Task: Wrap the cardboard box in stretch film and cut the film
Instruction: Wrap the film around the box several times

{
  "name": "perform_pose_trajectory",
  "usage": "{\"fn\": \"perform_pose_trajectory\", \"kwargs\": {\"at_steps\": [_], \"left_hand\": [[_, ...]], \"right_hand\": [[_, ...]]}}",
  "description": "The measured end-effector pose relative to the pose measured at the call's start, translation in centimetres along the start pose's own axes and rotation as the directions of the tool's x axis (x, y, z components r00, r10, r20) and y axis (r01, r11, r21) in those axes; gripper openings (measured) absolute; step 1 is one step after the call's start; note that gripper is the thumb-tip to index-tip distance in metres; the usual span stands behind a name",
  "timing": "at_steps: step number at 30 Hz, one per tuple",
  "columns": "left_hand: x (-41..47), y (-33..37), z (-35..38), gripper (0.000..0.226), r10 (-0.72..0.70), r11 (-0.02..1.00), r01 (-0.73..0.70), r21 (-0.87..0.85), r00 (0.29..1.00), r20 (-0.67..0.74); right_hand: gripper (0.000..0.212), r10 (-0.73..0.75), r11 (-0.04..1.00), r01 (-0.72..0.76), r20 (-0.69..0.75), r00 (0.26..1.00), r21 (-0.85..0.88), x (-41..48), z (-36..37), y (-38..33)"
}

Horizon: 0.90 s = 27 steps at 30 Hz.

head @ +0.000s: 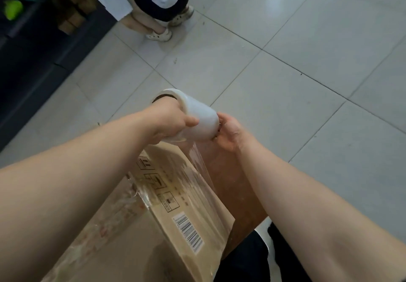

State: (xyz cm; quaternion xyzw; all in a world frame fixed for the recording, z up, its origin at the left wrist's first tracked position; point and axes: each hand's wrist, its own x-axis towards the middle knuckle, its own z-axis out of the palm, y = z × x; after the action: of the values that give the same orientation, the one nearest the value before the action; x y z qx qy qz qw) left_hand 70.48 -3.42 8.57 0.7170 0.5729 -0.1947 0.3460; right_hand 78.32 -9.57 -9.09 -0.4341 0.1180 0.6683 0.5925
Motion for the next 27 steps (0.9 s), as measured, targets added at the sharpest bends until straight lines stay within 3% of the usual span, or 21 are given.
{"fn": "perform_pose_trajectory", "kwargs": {"at_steps": [3, 5, 7, 10, 12, 14, 17, 20, 23, 27], "left_hand": [[0.1, -0.2, -0.9, 0.034, 0.041, 0.958, -0.029, 0.287, 0.999, -0.035], [0.3, -0.1, -1.6, 0.034, 0.018, 0.968, -0.010, 0.251, 0.999, -0.030], [0.4, 0.1, -2.4, 0.025, -0.062, 0.994, 0.061, -0.089, 0.998, -0.003], [1.1, 0.5, -3.1, 0.027, -0.243, 0.789, 0.238, -0.566, 0.968, 0.069], [1.9, 0.6, -3.3, 0.025, -0.284, 0.682, 0.266, -0.682, 0.955, 0.088], [2.4, 0.8, -3.4, 0.024, -0.306, 0.642, 0.264, -0.720, 0.949, 0.075], [3.2, 0.7, -3.7, 0.032, -0.338, 0.715, 0.247, -0.654, 0.941, -0.013], [3.8, 0.0, -4.7, 0.022, -0.299, 0.926, 0.243, -0.288, 0.939, -0.170], [4.1, -0.7, -5.6, 0.025, -0.257, 0.963, 0.266, 0.032, 0.950, -0.177], [4.8, -1.9, -6.2, 0.021, -0.236, 0.971, 0.240, 0.006, 0.959, -0.155]], "right_hand": [[0.037, 0.050, 0.998, -0.049, 0.021, 0.999, -0.043, 1.3, 1.7, -0.3], [0.042, 0.084, 0.996, -0.083, 0.021, 0.996, -0.040, 2.1, 2.2, -0.6], [0.037, 0.111, 0.994, -0.108, 0.070, 0.991, -0.034, 2.3, 2.5, -1.0], [0.032, 0.149, 0.989, -0.149, 0.135, 0.980, -0.007, 2.7, 2.9, -1.6], [0.035, 0.166, 0.986, -0.165, 0.142, 0.976, -0.022, 3.1, 3.3, -2.0], [0.038, 0.184, 0.983, -0.178, 0.143, 0.973, -0.050, 3.7, 3.9, -2.4], [0.037, 0.223, 0.970, -0.212, 0.093, 0.970, -0.122, 4.5, 4.8, -3.2], [0.033, 0.261, 0.955, -0.247, 0.073, 0.963, -0.164, 5.6, 5.6, -3.5], [0.024, 0.306, 0.934, -0.271, 0.133, 0.943, -0.231, 6.3, 7.0, -3.8], [0.040, 0.346, 0.920, -0.302, 0.159, 0.925, -0.248, 6.7, 8.7, -3.6]]}}
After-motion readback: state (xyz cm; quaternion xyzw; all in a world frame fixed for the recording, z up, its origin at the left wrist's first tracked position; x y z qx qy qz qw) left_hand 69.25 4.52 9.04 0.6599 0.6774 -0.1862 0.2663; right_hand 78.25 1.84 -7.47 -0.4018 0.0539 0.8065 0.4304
